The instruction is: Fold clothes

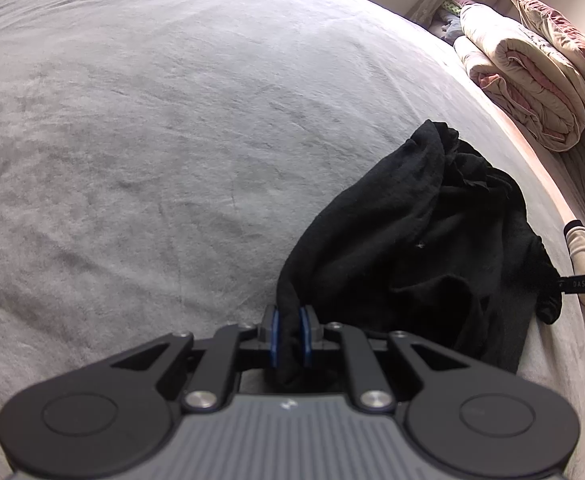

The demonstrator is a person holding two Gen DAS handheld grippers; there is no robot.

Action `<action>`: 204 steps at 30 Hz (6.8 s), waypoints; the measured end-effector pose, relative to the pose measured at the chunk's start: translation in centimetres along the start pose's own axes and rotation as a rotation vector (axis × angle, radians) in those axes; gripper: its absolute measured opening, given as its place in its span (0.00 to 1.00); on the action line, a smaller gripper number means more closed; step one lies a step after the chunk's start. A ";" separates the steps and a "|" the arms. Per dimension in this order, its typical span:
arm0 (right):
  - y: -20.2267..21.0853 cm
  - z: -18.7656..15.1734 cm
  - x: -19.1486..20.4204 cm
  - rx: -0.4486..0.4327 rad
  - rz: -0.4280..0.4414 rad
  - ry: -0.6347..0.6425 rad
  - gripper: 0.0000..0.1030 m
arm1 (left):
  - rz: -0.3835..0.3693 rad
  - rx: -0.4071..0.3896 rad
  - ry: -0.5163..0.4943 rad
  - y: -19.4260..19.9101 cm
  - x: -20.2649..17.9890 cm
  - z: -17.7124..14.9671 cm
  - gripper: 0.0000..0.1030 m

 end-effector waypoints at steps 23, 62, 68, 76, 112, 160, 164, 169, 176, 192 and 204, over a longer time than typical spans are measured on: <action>4.6 -6.5 5.4 -0.009 0.437 -0.353 0.40 | -0.031 0.029 0.022 0.1 -0.1 -0.1 0.13; 10.7 -19.1 -6.9 -0.159 0.612 -0.791 0.03 | -0.275 0.180 0.084 5.7 -4.7 -9.3 0.04; 9.5 -18.5 -7.3 -0.149 0.627 -0.794 0.03 | -0.218 0.078 0.108 5.3 -3.8 -6.5 0.04; 7.6 -11.5 -5.9 -0.171 0.575 -0.704 0.03 | -0.141 -0.024 0.031 4.3 -5.4 2.1 0.04; 7.5 -16.5 0.5 -0.104 0.715 -0.606 0.40 | -0.002 0.101 -0.080 -1.7 -6.8 2.2 0.07; 15.4 -32.2 -3.8 0.048 0.585 -0.512 0.04 | -0.349 0.258 -0.022 12.3 -0.9 -19.6 0.04; 15.6 -33.1 -3.5 0.068 0.582 -0.488 0.04 | -0.318 0.274 -0.067 12.4 -1.0 -20.7 0.04; 14.5 -34.3 -2.8 0.108 0.571 -0.481 0.04 | -0.267 0.289 -0.106 11.6 -0.7 -22.1 0.04; 14.1 -33.9 -2.9 0.101 0.590 -0.468 0.11 | -0.254 0.302 -0.132 11.8 -0.8 -21.7 0.09; 13.9 -28.7 -4.9 0.049 0.589 -0.423 0.49 | -0.145 0.163 -0.279 8.7 -5.2 -11.9 0.57; 16.2 -32.7 -2.5 0.150 0.697 -0.254 0.49 | -0.150 0.261 -0.308 8.4 -5.5 -14.1 0.57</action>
Point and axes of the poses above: each gripper's, at about its wrist camera, not at the fingertips, and y roughly against the way its jaws point, x to its left, z to its top, the point moved 10 cm from there along -y, roughly the way its jaws point
